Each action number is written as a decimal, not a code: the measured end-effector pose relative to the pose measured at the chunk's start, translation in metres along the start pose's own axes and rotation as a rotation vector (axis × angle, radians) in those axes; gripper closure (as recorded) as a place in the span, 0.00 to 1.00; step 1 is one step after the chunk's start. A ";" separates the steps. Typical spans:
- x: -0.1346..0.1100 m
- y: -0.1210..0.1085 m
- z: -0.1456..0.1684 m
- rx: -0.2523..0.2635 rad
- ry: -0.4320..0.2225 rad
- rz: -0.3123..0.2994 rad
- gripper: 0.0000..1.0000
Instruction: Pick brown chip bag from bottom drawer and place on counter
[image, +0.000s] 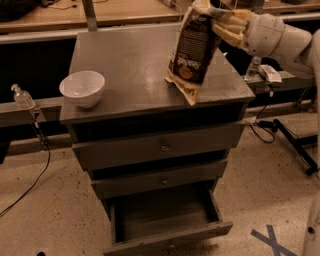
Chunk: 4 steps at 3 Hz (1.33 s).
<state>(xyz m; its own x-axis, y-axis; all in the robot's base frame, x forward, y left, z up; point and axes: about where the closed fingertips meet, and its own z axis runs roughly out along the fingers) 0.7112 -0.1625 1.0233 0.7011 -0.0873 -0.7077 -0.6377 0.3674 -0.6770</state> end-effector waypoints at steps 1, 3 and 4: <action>0.001 0.003 -0.007 0.000 0.007 0.006 0.37; 0.000 0.005 0.000 -0.007 0.000 0.008 0.00; 0.000 0.005 0.000 -0.007 0.000 0.008 0.00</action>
Offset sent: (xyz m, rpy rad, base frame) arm -0.0042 -0.0072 -0.0045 -0.0027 0.0094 -0.0063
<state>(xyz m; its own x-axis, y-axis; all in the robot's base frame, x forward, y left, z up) 0.7078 -0.1610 1.0203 0.6960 -0.0844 -0.7130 -0.6454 0.3617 -0.6728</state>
